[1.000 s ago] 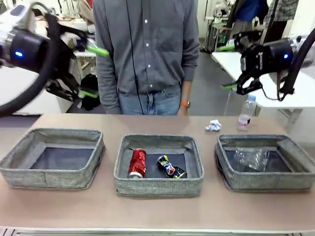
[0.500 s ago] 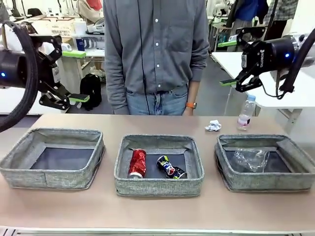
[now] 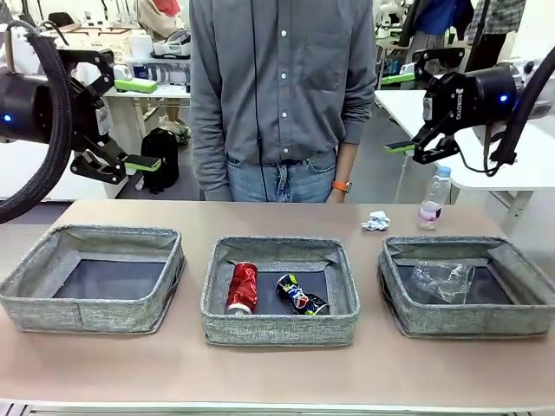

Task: Sort the waste into the appropriate baskets.
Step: Place the picked waste into the Fabric basket indicated by the person, then pick up the waste item pointed out by the person.

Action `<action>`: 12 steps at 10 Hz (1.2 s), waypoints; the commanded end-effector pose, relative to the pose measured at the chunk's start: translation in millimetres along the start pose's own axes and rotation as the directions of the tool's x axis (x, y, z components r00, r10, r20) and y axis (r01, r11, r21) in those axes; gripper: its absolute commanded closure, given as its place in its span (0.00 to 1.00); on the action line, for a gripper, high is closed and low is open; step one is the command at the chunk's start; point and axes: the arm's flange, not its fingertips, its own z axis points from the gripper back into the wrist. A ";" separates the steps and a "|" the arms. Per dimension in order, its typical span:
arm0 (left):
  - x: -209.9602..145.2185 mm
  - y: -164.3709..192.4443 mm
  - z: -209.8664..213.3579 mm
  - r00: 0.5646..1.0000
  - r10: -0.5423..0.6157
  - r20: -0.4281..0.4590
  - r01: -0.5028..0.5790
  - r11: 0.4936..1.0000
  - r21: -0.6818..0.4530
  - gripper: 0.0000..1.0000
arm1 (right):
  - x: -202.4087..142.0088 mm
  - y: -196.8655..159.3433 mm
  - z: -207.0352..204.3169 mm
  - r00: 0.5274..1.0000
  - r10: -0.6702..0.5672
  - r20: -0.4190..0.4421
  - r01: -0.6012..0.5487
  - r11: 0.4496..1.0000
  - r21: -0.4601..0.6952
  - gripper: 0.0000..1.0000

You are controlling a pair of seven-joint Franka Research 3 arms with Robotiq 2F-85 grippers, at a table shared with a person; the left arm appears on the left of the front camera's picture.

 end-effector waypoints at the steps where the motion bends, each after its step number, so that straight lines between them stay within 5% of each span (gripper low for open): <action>1: -1.2 -2.3 -0.4 1.000 -0.001 0.002 0.001 1.000 -0.020 0.00 | -0.9 1.6 -0.5 1.000 -0.004 -0.008 0.004 1.000 -0.007 0.00; 12: -1.2 -2.3 -0.4 1.000 -0.001 0.002 0.001 1.000 -0.020 0.00 | -0.9 1.6 -0.5 1.000 -0.004 -0.008 0.004 1.000 -0.007 0.00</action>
